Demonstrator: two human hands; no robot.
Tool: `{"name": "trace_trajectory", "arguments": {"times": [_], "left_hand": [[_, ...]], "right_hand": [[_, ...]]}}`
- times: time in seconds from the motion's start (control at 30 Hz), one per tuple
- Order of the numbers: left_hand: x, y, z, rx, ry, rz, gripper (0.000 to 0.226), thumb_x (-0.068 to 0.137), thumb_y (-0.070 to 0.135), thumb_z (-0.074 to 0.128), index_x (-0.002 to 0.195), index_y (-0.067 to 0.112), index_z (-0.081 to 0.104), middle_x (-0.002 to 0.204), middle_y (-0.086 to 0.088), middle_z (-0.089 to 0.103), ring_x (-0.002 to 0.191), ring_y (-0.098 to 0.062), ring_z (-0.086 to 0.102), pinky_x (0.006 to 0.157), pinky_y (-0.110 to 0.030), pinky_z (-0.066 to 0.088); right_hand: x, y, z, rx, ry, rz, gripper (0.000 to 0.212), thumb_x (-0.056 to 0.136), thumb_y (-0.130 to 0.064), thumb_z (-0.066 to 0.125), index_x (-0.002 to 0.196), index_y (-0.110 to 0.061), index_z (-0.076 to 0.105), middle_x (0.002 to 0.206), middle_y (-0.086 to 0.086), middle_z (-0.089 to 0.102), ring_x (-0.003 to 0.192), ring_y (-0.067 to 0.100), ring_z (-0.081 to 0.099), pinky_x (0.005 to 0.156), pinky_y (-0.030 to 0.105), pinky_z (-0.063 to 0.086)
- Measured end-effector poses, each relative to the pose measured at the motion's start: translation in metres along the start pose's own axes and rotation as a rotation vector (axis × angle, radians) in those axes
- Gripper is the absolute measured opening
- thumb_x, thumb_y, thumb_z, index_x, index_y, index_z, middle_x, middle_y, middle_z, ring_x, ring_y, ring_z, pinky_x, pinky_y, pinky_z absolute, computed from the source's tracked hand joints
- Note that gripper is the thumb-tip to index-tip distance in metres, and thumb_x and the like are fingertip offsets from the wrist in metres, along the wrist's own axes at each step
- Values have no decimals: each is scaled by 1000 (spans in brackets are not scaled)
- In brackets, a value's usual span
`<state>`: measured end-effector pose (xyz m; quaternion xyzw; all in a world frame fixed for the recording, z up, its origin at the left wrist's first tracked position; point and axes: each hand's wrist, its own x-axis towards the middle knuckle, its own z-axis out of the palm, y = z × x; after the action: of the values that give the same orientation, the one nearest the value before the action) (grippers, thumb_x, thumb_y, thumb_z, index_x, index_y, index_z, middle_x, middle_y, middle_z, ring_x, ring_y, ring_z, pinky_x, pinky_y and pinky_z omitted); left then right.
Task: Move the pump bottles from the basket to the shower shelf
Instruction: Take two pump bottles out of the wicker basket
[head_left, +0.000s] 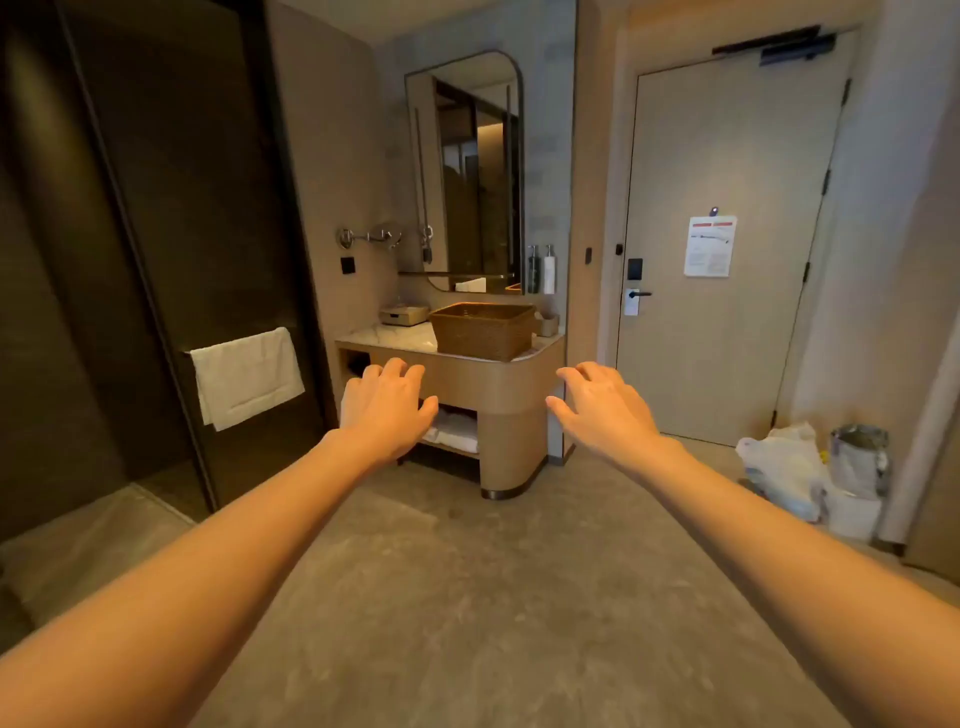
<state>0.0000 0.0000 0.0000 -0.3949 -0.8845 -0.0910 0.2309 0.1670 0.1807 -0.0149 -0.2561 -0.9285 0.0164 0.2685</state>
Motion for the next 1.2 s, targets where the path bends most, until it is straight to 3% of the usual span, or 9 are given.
{"name": "trace_trajectory", "arguments": {"times": [0.27,0.57,0.83,1.03,1.2], "left_hand": [[90,9,117,52,-120,58,52,93,45,39,138,20,39,138,-7,47,121,-30,47,90,-40,45],[240,39,223,53,-186,21,52,91,44,41,137,19,40,137,-10,47,122,-33,45,93,-44,42],[334,-8,317,26,-227,-67,54,92,44,41,139,20,37,141,-9,43,125,-33,42,97,-46,39],[438,-80,363,-10,-175,-112,46,91,44,44,128,17,51,131,-9,52,119,-30,47,93,-44,42],[514,-127,410,-15,-160,-91,45,92,42,43,130,19,47,134,-8,51,122,-30,47,96,-43,41]], "right_hand": [[70,64,102,-12,-71,37,49,96,-40,39,137,-13,42,135,10,49,129,29,38,99,42,41],[218,165,178,-54,-82,59,45,95,-37,42,131,-9,48,132,17,50,124,34,42,97,45,41],[326,158,294,-11,-207,-8,47,96,-38,42,131,-7,47,133,17,50,128,34,39,102,45,38],[456,125,347,27,-158,-43,42,95,-31,42,130,-9,49,133,14,51,126,32,39,97,42,37],[550,108,391,32,-96,-52,42,95,-35,42,130,-13,49,136,10,51,126,29,41,101,41,38]]}}
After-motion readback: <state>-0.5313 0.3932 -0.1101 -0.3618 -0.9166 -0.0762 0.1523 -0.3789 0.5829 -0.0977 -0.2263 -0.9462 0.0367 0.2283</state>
